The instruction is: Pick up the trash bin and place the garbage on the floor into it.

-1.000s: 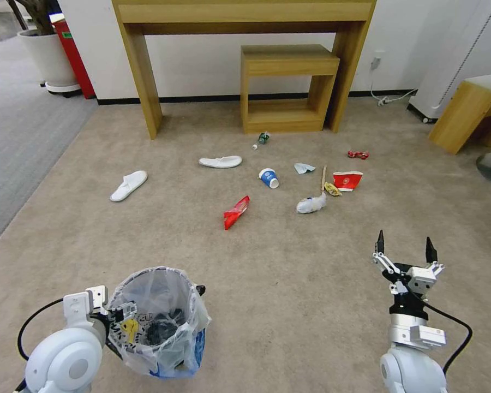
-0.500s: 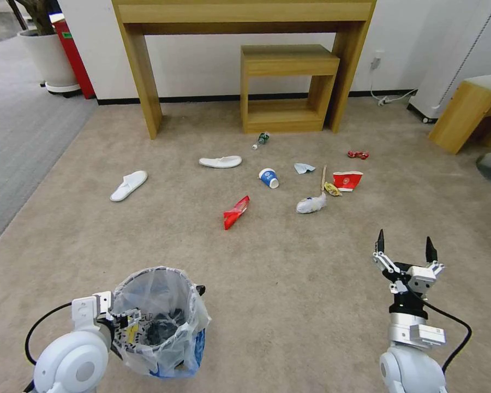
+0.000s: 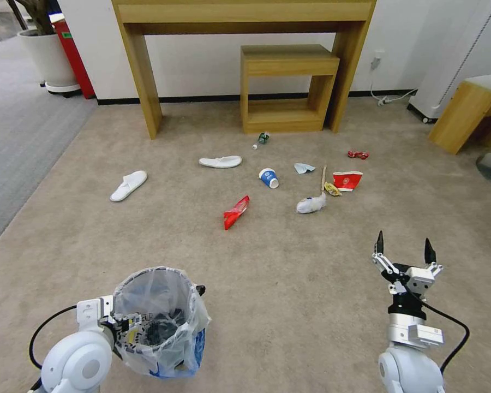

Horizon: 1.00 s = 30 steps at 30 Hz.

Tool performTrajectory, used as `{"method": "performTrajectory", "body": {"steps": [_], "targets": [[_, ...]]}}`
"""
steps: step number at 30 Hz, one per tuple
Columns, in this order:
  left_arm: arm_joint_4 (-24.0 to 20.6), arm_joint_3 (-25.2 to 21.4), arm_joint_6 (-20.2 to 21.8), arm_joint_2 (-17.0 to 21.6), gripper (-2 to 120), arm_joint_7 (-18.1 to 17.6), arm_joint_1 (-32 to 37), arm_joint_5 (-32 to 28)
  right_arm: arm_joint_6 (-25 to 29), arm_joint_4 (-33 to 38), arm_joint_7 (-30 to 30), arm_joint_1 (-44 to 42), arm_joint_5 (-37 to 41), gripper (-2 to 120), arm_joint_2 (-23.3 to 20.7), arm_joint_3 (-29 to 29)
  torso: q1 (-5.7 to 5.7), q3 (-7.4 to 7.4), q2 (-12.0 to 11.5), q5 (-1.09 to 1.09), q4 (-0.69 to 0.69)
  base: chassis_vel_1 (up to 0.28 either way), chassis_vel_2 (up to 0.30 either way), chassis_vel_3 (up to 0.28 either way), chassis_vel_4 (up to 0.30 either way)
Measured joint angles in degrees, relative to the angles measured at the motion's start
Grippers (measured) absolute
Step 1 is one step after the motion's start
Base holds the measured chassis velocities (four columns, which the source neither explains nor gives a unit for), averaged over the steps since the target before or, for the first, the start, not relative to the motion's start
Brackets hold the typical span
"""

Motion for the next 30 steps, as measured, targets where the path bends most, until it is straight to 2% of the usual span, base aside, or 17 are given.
{"method": "performTrajectory", "body": {"steps": [30], "targets": [[3.3, 2.6, -0.3, -1.1, 100, -0.1, -1.1, 0.8, 0.6, -1.1, -0.1, 0.2, -0.5, 100, 0.3, -0.1, 0.0, -0.01, 0.0, 0.03, 0.0, 0.0, 0.0, 0.0, 0.0]]}}
